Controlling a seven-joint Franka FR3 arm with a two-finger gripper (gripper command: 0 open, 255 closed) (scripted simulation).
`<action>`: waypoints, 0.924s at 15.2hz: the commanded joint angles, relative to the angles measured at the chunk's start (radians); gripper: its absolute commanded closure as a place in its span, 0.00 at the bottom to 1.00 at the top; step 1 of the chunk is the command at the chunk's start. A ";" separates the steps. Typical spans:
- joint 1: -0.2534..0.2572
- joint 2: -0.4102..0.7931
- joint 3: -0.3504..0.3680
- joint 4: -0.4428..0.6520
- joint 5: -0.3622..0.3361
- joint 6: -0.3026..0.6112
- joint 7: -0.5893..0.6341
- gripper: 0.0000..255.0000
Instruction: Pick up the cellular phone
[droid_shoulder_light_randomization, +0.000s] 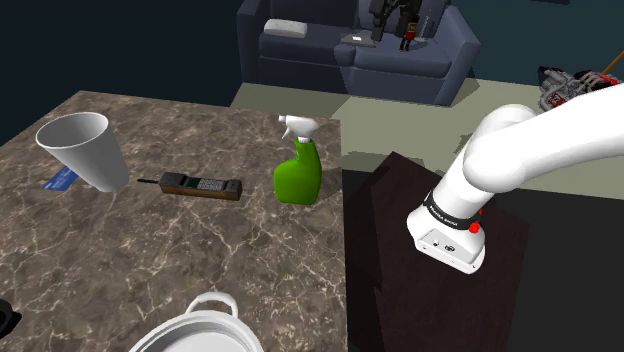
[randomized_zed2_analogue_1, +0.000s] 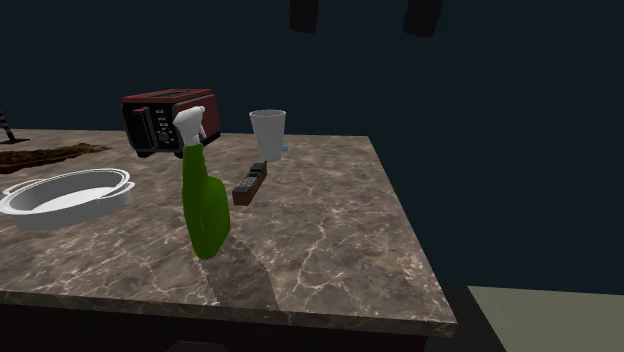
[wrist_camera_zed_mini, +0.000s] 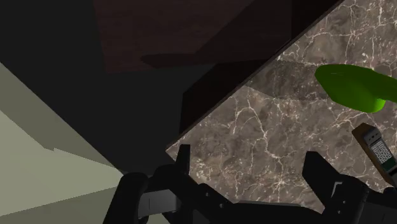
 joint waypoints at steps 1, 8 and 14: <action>0.000 0.000 0.000 0.000 0.000 0.000 0.000 0.00; 0.070 0.151 0.077 -0.019 0.035 0.185 -0.017 0.00; 0.123 0.306 0.144 0.005 0.050 0.329 -0.029 0.00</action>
